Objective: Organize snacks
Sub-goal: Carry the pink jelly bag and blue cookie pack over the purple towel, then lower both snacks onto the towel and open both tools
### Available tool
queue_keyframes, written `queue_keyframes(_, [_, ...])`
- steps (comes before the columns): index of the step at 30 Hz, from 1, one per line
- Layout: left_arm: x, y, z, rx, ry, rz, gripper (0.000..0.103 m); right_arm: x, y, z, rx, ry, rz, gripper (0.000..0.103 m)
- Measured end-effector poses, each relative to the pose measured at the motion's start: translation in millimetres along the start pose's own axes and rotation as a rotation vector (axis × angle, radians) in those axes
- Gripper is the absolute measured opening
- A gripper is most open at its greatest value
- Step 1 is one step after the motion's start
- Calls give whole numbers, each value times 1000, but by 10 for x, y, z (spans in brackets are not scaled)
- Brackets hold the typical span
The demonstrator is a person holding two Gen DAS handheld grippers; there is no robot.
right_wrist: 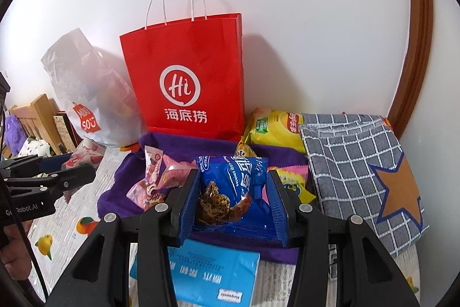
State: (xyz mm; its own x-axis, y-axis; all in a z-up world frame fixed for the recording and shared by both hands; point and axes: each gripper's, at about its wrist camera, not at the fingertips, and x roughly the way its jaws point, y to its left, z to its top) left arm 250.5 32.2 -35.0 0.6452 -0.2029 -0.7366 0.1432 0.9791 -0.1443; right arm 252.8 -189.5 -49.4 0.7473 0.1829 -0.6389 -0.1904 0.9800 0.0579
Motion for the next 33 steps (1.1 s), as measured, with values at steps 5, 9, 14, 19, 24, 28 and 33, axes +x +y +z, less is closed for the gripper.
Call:
queue_keyframes(5, [93, 21, 99, -9, -3, -2, 51, 110, -23, 82, -2, 0, 8, 46])
queue_keyframes(9, [205, 7, 184, -13, -1, -6, 51, 225, -50, 192, 9, -1, 21, 46])
queue_keyframes(14, [382, -31, 279, -13, 8, -10, 51, 392, -97, 318, 20, -1, 21, 46])
queue_keyframes(19, [579, -29, 325, -22, 28, -20, 51, 656, -123, 329, 25, 27, 34, 46])
queue_keyframes(24, [824, 2, 282, -25, 58, -7, 51, 976, -123, 244, 8, 84, 41, 46])
queue_keyframes(28, [977, 28, 257, -19, 89, -6, 51, 1154, -150, 166, 7, 114, 37, 46])
queue_keyframes(33, [1117, 95, 223, -36, 123, -15, 51, 1332, -185, 101, 19, 154, 20, 46])
